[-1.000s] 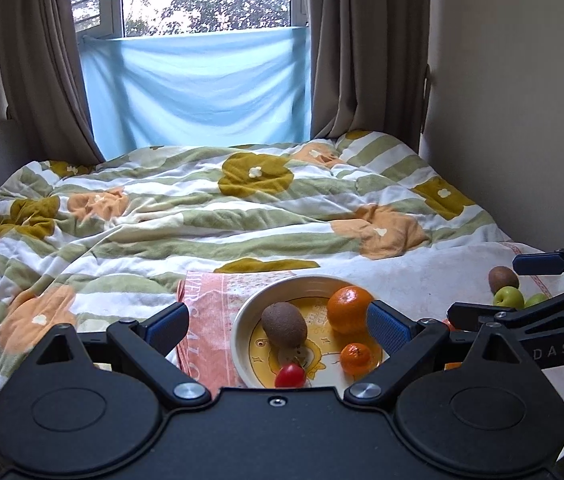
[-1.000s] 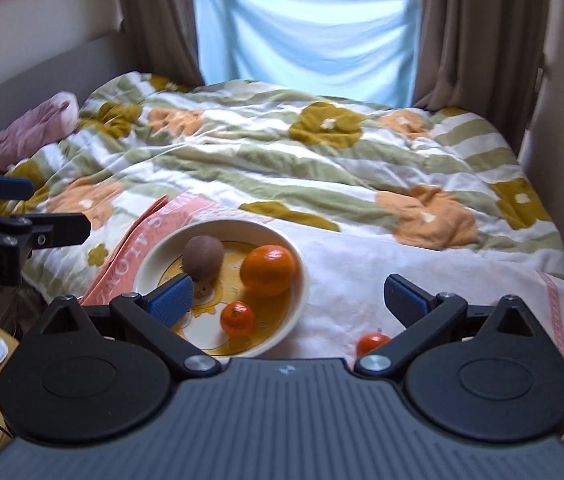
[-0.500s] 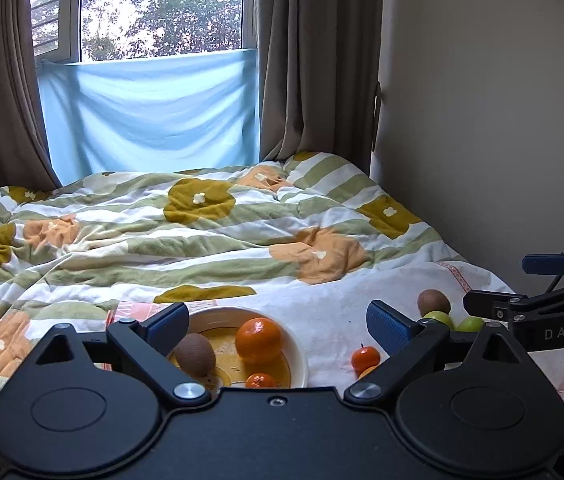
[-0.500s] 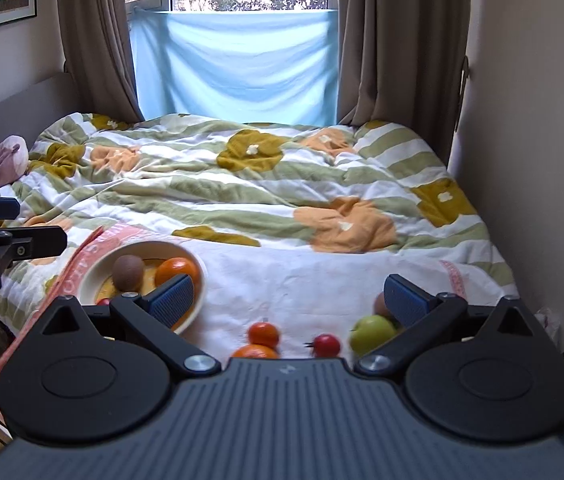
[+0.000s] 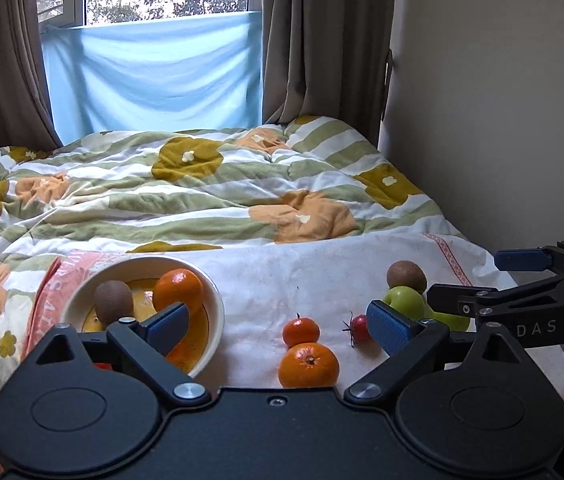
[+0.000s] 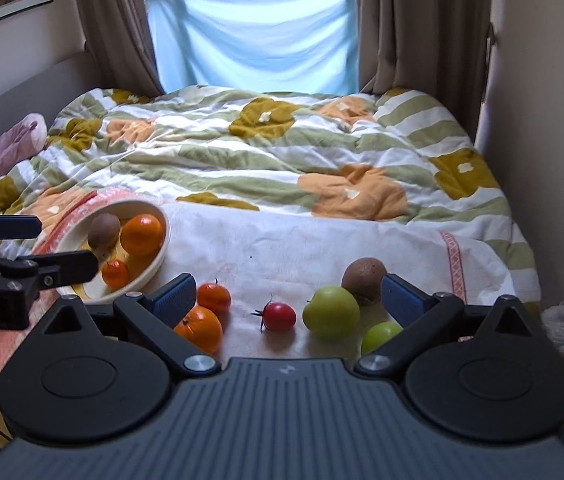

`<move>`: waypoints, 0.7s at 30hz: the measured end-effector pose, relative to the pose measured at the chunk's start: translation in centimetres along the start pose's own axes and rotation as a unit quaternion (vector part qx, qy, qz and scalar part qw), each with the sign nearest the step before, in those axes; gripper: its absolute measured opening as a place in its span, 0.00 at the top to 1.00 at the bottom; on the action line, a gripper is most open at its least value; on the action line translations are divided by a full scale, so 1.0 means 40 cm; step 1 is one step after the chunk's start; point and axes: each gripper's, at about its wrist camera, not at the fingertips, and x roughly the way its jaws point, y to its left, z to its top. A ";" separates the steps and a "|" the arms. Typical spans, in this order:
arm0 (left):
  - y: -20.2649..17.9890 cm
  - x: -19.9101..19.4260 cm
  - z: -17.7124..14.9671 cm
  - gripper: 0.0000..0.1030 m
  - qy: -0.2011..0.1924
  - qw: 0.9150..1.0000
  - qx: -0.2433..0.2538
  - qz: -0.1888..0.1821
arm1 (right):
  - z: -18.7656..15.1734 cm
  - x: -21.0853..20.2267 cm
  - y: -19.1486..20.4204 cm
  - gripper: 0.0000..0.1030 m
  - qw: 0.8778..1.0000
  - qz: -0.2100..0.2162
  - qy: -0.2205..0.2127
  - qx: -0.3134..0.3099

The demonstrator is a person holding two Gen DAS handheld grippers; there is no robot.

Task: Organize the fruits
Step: 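Grasp the large orange with the left gripper while the right grasps a green apple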

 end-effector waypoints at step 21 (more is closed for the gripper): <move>-0.102 0.305 -0.144 0.11 0.065 0.997 0.007 0.043 | -0.089 0.278 -0.114 0.07 0.998 0.040 0.034 -0.018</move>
